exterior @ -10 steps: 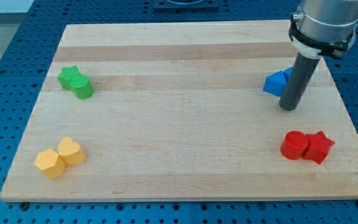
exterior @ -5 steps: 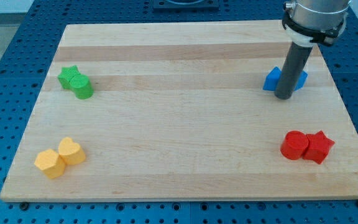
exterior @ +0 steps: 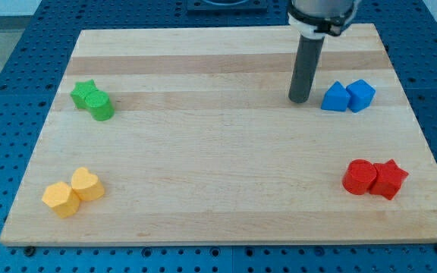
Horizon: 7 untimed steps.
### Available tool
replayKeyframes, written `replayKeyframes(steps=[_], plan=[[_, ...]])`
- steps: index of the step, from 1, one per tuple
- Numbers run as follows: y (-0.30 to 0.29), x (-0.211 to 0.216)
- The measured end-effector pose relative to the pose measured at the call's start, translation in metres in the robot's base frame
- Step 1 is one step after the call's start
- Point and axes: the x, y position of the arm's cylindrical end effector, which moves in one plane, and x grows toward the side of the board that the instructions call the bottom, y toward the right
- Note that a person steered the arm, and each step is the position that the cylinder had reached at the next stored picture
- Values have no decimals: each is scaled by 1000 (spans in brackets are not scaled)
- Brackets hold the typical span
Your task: Slightly move the blue blocks up
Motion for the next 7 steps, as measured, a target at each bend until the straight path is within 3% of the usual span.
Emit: replayKeyframes(steps=[7], plan=[[35, -7]])
